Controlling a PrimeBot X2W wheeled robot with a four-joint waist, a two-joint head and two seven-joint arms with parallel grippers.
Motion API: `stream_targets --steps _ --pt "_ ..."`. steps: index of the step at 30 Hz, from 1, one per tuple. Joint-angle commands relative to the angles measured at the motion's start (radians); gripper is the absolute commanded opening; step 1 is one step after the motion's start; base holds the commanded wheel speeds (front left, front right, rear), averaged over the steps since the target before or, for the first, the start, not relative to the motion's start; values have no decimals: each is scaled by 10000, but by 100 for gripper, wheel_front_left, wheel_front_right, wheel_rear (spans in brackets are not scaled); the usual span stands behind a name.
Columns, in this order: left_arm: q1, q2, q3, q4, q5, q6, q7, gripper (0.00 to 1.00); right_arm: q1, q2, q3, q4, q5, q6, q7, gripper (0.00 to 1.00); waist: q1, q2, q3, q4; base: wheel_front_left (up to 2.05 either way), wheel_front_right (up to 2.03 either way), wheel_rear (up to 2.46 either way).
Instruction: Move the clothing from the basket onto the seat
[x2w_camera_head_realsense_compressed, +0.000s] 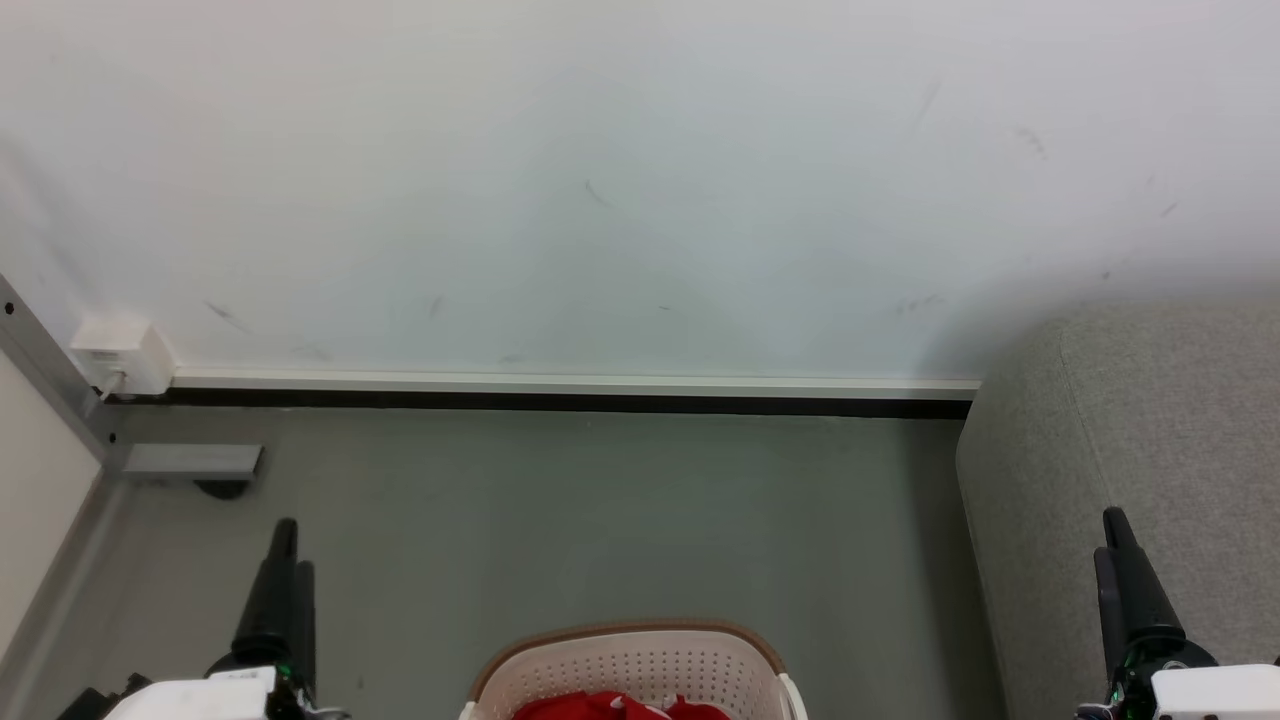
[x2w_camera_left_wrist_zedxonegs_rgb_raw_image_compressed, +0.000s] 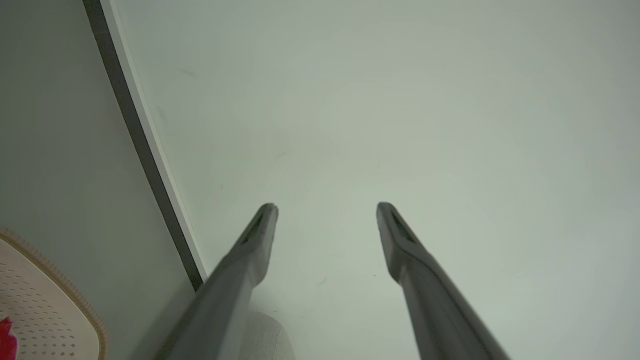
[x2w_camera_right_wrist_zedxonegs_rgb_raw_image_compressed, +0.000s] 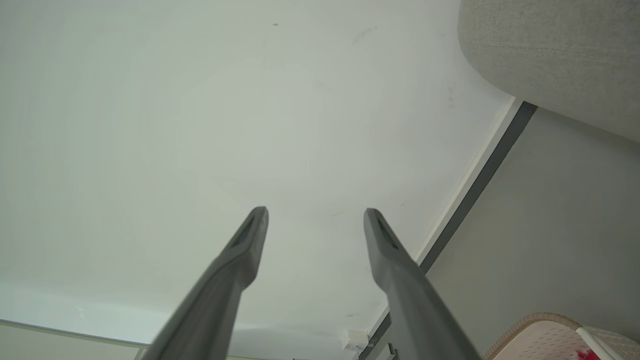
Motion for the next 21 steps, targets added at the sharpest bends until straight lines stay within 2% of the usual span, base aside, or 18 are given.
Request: stream_targets --steps 1,10,21 --pt "-148 61 52 -202 307 -73 -138 100 -285 -23 -128 -169 -394 -4 -17 100 0 0 -2 -9 0 0 0" --pt "-25 76 100 -317 2067 -184 -497 100 -378 137 -333 -28 -2223 -5 -24 100 0 0 -3 -35 0 0 0" --pt "86 91 -187 -655 4623 92 -889 100 -498 321 -614 269 -4610 -7 -33 100 0 0 -4 -52 0 0 0"
